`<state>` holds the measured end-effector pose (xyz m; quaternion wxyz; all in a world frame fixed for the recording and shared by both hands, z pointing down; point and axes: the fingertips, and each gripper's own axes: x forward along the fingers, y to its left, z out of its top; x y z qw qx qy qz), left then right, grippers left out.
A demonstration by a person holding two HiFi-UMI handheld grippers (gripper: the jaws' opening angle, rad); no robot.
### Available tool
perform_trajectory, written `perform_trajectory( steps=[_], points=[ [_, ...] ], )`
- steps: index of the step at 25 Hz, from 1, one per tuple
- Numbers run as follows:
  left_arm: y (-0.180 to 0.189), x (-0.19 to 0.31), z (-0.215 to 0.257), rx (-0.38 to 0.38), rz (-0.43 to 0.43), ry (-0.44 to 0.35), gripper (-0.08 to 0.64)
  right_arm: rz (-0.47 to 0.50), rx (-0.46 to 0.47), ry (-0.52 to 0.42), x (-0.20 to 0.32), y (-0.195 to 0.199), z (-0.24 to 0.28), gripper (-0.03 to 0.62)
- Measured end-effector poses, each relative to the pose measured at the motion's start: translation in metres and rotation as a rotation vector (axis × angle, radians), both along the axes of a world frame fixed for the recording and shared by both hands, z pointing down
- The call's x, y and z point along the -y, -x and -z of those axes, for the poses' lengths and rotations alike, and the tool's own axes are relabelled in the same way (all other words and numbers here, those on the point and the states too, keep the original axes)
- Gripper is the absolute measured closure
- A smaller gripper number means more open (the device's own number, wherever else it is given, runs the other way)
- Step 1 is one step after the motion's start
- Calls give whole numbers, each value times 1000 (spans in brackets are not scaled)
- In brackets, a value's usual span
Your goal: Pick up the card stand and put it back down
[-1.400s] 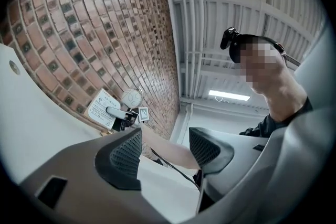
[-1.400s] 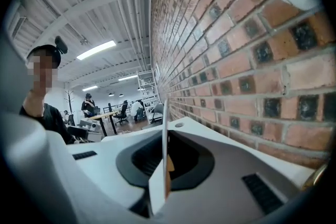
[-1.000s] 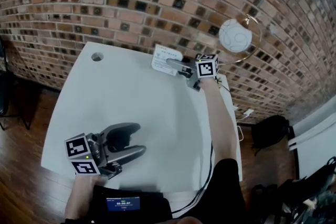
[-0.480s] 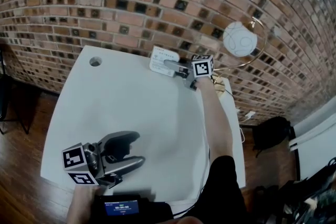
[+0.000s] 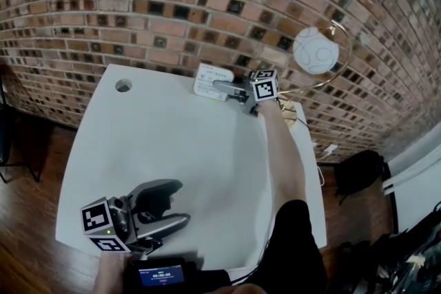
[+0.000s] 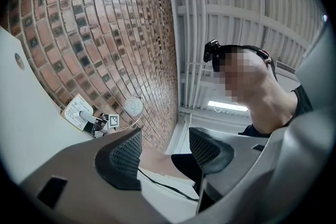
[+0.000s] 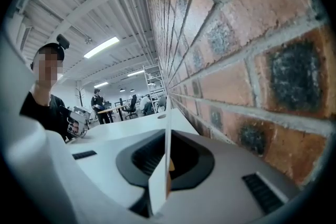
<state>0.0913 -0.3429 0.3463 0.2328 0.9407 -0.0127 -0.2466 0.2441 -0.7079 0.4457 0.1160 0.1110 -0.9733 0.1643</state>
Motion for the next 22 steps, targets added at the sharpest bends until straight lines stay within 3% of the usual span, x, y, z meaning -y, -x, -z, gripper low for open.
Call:
perform_trajectory(
  steps=[5, 11, 17, 22],
  points=[
    [-1, 2, 2, -7, 8, -2, 282, -38, 4, 2, 7, -1, -1, 540],
    [1, 0, 1, -6, -5, -3, 282, -117, -33, -22, 10, -4, 1, 410],
    [5, 2, 1, -31, -2, -3, 282, -300, -7, -46, 9, -22, 25, 385],
    [7, 6, -1, -26, 11, 3, 282, -455, -94, -54, -11, -45, 24, 385]
  ],
)
